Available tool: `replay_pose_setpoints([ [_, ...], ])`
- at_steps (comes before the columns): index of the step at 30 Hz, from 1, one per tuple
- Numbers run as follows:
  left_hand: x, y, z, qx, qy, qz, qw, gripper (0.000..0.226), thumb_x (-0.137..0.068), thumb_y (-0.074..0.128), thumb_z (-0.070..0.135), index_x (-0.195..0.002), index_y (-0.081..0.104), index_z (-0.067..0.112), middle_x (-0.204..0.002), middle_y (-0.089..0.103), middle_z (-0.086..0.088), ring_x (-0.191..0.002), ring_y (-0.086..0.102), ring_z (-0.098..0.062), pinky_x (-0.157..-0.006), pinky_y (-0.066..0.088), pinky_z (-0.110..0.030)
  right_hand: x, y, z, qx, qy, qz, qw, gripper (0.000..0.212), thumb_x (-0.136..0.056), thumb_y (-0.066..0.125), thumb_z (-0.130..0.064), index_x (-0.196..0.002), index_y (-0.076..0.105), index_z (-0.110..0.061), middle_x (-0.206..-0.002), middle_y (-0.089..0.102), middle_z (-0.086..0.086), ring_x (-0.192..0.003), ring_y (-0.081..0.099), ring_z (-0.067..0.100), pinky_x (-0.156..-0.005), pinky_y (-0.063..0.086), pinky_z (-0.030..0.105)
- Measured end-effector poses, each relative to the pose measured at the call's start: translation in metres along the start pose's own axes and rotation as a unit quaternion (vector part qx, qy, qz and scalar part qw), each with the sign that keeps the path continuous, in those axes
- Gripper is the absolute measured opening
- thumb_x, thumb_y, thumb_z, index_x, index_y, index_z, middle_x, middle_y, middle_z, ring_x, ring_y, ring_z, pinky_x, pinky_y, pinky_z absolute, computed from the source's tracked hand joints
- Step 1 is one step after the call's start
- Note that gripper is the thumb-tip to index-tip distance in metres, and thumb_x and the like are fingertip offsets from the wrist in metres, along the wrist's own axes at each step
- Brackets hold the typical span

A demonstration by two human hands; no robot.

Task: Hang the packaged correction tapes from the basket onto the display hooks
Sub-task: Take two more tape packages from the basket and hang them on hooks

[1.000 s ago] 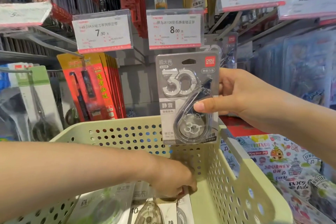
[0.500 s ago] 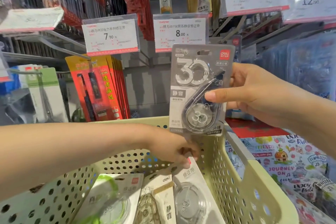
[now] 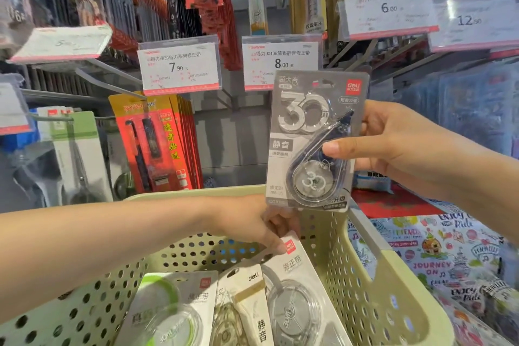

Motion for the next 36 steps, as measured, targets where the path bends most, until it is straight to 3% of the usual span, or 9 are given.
replay_pose_setpoints([
  [4, 0.002, 0.001, -0.001, 0.011, -0.014, 0.003, 1.000, 0.031, -0.089, 0.057, 0.004, -0.120, 0.058, 0.007, -0.081, 0.054, 0.003, -0.063, 0.051, 0.007, -0.062, 0.038, -0.003, 0.001, 0.001, 0.000, 0.004, 0.003, -0.001, 1.000, 0.057, -0.059, 0.071, -0.015, -0.114, 0.063, -0.023, -0.109, 0.074, -0.006, -0.102, 0.069, 0.013, -0.096, 0.049, 0.046],
  [8, 0.004, -0.001, 0.004, 0.021, -0.015, 0.012, 1.000, 0.033, -0.090, 0.055, 0.002, -0.123, 0.056, 0.006, -0.096, 0.058, -0.004, -0.083, 0.052, -0.010, -0.072, 0.042, -0.007, 0.002, -0.001, -0.002, 0.009, 0.002, -0.001, 1.000, 0.056, -0.061, 0.070, -0.015, -0.116, 0.062, -0.023, -0.109, 0.074, -0.007, -0.103, 0.069, 0.012, -0.097, 0.048, 0.045],
  [12, 0.008, -0.015, 0.012, 0.046, -0.011, 0.057, 0.997, 0.032, -0.089, 0.059, 0.007, -0.121, 0.057, 0.011, -0.093, 0.062, 0.013, -0.076, 0.058, 0.011, -0.073, 0.046, -0.004, 0.004, -0.005, -0.004, -0.017, -0.005, 0.002, 1.000, 0.055, -0.063, 0.069, -0.013, -0.117, 0.061, -0.019, -0.109, 0.074, -0.003, -0.102, 0.069, 0.014, -0.093, 0.051, 0.041],
  [15, 0.014, -0.025, 0.024, 0.053, 0.013, 0.092, 0.994, 0.035, -0.090, 0.051, -0.004, -0.119, 0.055, 0.016, -0.106, 0.061, 0.005, -0.089, 0.058, 0.004, -0.079, 0.048, -0.008, 0.005, -0.010, -0.008, -0.046, -0.021, 0.010, 0.999, 0.055, -0.064, 0.067, -0.010, -0.118, 0.060, -0.017, -0.110, 0.074, -0.001, -0.101, 0.070, 0.016, -0.085, 0.057, 0.036],
  [20, 0.026, -0.045, 0.051, 0.014, 0.083, 0.157, 0.984, 0.031, -0.090, 0.054, 0.000, -0.109, 0.060, 0.024, -0.102, 0.065, 0.015, -0.085, 0.059, 0.021, -0.073, 0.044, -0.002, 0.006, -0.019, -0.014, -0.064, -0.037, 0.026, 0.997, 0.054, -0.064, 0.066, -0.010, -0.117, 0.060, -0.016, -0.109, 0.074, -0.001, -0.100, 0.070, 0.015, -0.085, 0.056, 0.035],
  [24, 0.034, -0.062, 0.063, 0.010, 0.112, 0.186, 0.976, 0.023, -0.088, 0.060, 0.008, -0.103, 0.066, 0.025, -0.103, 0.072, 0.012, -0.094, 0.067, -0.001, -0.083, 0.055, -0.023, 0.010, -0.023, -0.018, -0.070, -0.046, 0.027, 0.996, 0.053, -0.064, 0.066, -0.009, -0.117, 0.060, -0.015, -0.109, 0.074, 0.000, -0.101, 0.070, 0.015, -0.085, 0.057, 0.033],
  [26, 0.040, -0.068, 0.069, 0.035, 0.129, 0.184, 0.974, 0.025, -0.087, 0.059, 0.003, -0.098, 0.067, 0.023, -0.095, 0.074, 0.013, -0.090, 0.069, -0.004, -0.079, 0.056, -0.022, 0.011, -0.026, -0.019, -0.075, -0.048, 0.028, 0.996, 0.053, -0.063, 0.067, -0.010, -0.116, 0.061, -0.015, -0.110, 0.074, 0.001, -0.102, 0.070, 0.016, -0.087, 0.055, 0.034],
  [29, 0.047, -0.080, 0.075, 0.023, 0.145, 0.218, 0.965, 0.020, -0.087, 0.058, 0.003, -0.106, 0.065, 0.002, -0.106, 0.072, -0.009, -0.097, 0.068, -0.014, -0.086, 0.055, -0.027, 0.013, -0.032, -0.019, -0.087, -0.049, 0.035, 0.994, 0.054, -0.062, 0.069, -0.013, -0.115, 0.062, -0.014, -0.111, 0.073, 0.003, -0.103, 0.069, 0.019, -0.087, 0.055, 0.037],
  [36, 0.064, -0.104, 0.089, 0.028, 0.161, 0.298, 0.940, 0.018, -0.088, 0.059, 0.003, -0.102, 0.066, 0.011, -0.096, 0.074, -0.004, -0.088, 0.068, -0.009, -0.079, 0.057, -0.029, 0.024, -0.042, -0.015, -0.100, -0.028, 0.055, 0.993, 0.062, -0.056, 0.078, -0.005, -0.116, 0.063, -0.008, -0.111, 0.073, 0.009, -0.103, 0.069, 0.024, -0.085, 0.057, 0.036],
])
Point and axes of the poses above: each hand's wrist, its own x-axis away from the middle knuckle, its own y-axis out of the palm, z = x × y, the point moved 9 cm from there along -x, towards the middle knuckle
